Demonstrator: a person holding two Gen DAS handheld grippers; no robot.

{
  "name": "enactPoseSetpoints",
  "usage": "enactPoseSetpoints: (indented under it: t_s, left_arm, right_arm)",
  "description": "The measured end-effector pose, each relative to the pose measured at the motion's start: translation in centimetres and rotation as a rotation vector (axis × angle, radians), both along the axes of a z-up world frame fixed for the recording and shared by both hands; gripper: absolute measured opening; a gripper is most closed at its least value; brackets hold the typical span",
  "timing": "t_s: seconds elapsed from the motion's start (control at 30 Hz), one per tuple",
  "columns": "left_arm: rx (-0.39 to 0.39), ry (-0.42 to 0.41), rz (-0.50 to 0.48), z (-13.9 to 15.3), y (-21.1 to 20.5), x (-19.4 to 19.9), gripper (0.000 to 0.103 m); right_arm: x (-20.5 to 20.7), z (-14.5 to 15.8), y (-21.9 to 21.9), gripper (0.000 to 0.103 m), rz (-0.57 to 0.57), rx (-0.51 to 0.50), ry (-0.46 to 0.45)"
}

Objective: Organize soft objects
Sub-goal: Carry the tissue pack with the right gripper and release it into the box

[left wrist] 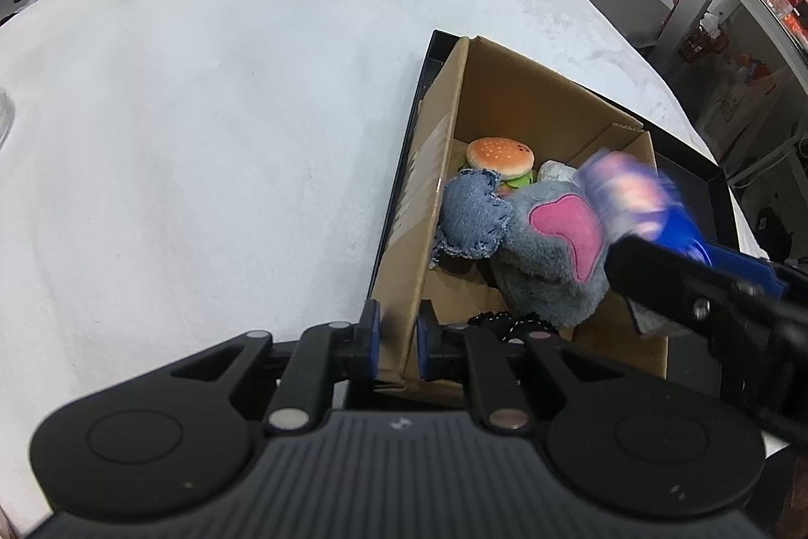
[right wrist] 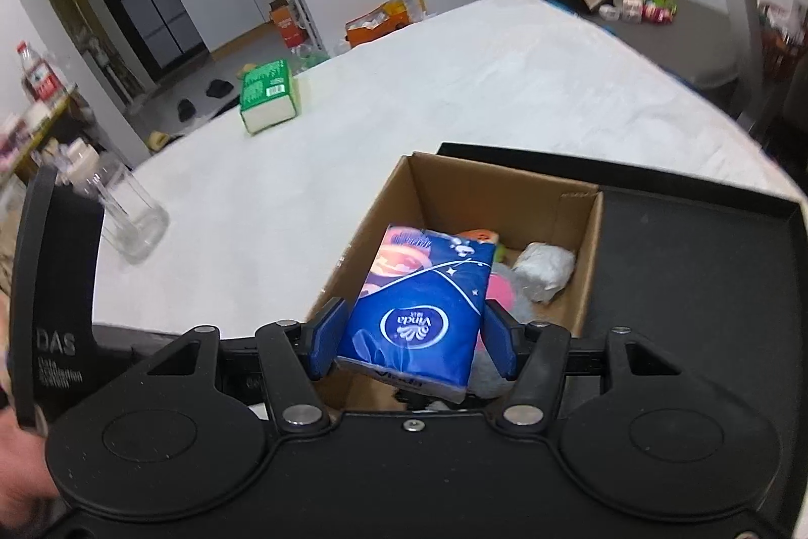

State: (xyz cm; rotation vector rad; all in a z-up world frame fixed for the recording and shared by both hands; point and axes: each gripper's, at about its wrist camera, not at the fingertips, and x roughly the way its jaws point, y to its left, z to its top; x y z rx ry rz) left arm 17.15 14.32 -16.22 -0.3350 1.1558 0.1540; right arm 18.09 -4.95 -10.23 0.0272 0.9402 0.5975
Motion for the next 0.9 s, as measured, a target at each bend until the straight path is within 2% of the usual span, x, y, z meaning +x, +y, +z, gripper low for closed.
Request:
enactPoseSetpoints:
  t_s: [0.17,0.5,0.6,0.8,0.9]
  left_arm:
    - [0.0,0.002,-0.01,0.0,0.0,-0.1,0.012]
    - [0.019,0.019,-0.045,-0.2,-0.7,0.6,0.012]
    - [0.031,0.007,-0.04,-0.1,-0.8,0.5,0.012]
    - [0.069,0.005,-0.056,0.4,-1.5,0.3,0.013]
    - [0.084,0.01,-0.076,0.7,-2.1,0.4,0.019]
  right_arm:
    - [0.9,-0.2,-0.6,0.063,-0.025,0.074,0.063]
    - [0.0,-0.6,-2.3,0.063,-0.032,0.028,0.057]
    - [-0.5,-0.4,-2.9,0.07,-0.036,0.015,0.048]
    - [-1.1,0.1,-4.7,0.076,-0.059,0.006,0.03]
    - [-1.1,0.1,-5.7,0.078,-0.082,0.003,0.03]
